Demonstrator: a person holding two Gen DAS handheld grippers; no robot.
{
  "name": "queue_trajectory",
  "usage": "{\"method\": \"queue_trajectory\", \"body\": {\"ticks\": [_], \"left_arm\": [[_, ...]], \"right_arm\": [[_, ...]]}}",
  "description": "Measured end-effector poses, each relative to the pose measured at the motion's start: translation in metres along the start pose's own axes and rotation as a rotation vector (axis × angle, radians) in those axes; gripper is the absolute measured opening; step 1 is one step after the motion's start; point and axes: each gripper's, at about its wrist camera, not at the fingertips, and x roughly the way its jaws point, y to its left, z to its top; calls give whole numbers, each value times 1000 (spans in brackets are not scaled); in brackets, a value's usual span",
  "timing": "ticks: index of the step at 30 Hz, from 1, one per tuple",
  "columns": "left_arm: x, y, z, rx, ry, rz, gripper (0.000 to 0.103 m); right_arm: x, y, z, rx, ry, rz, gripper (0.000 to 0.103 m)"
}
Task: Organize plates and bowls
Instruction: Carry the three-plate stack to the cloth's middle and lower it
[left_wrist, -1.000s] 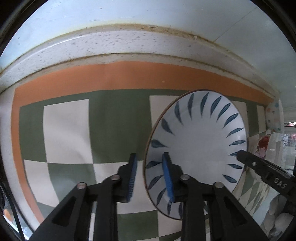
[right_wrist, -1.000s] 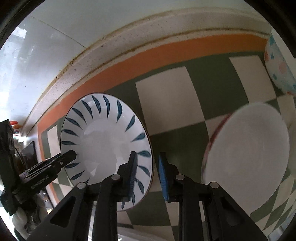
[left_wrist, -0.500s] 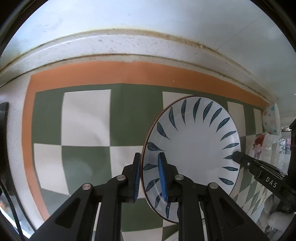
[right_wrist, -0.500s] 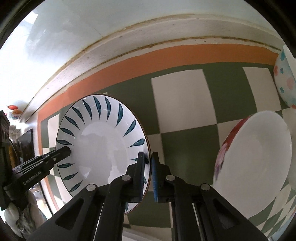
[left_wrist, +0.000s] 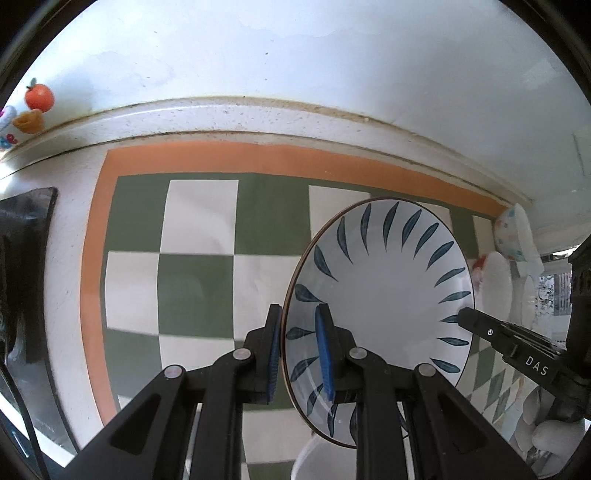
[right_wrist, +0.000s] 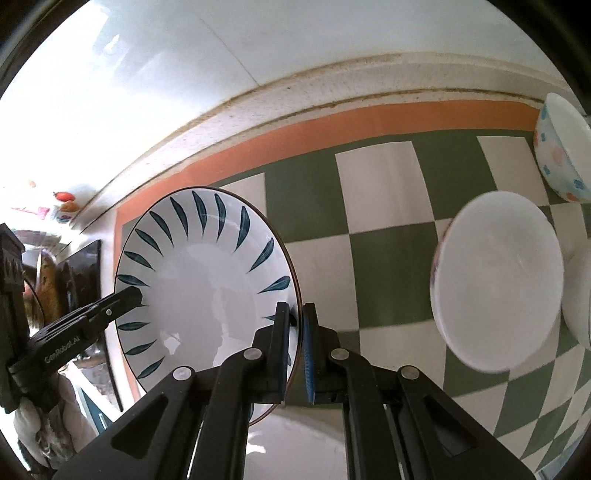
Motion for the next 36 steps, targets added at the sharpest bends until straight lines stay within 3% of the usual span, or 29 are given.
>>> {"method": "queue_trajectory", "body": {"ticks": [4,5,16,26,36], "left_arm": [[-17,-6,-24,4,-15,-7,16],[-20,-9,-30,-1,39,-17,16],[-49,-22,-105,-17,46,-48,16],[-34,-20,-156,-61,87,-30,16],[-13,-23,-179,-78,98,12,16]], "right_arm": [[-24,-1,-23,-19,-15,11,9],[-30,-1,-31,-21,-20,16,9],[-74,-23,-106,-49,-26,31,9],[-57,-40,-155,-57,31,38,9],[-35,-54,-166,-78,66,41,9]]}}
